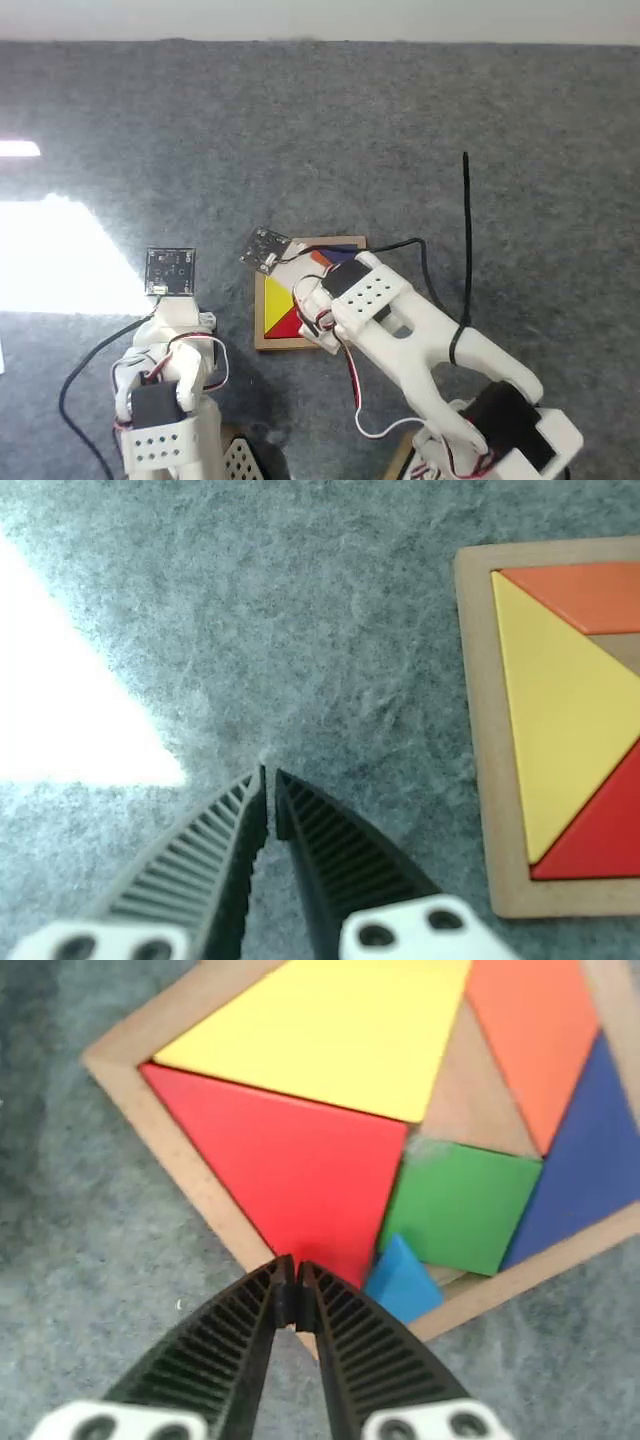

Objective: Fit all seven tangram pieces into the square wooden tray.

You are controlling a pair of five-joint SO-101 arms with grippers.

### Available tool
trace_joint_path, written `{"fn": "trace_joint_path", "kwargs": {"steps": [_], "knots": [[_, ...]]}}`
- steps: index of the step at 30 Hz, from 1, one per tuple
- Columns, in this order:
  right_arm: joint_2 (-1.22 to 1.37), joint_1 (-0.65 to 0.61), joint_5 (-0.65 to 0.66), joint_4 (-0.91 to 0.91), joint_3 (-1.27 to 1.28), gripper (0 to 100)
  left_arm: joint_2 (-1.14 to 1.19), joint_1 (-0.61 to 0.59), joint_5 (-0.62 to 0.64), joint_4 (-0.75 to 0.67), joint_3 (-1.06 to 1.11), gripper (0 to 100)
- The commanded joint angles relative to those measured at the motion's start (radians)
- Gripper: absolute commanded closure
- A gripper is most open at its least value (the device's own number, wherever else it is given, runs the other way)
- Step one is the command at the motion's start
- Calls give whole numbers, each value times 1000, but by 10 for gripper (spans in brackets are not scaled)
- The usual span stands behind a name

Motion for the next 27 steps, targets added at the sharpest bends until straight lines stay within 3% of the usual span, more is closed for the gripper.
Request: {"fn": "trace_joint_path", "kwargs": {"steps": [1, 4, 20, 27], "knots": [[-139, 94, 6, -42, -8, 979, -18, -9, 2, 3, -13, 986], [-145, 150, 8, -116, 12, 979, -18, -9, 2, 3, -13, 986], [19, 134, 15, -174, 17, 979, -18, -9, 2, 3, -13, 986], [18, 4, 17, -117, 23, 979, -18, -9, 2, 3, -13, 986]]}}
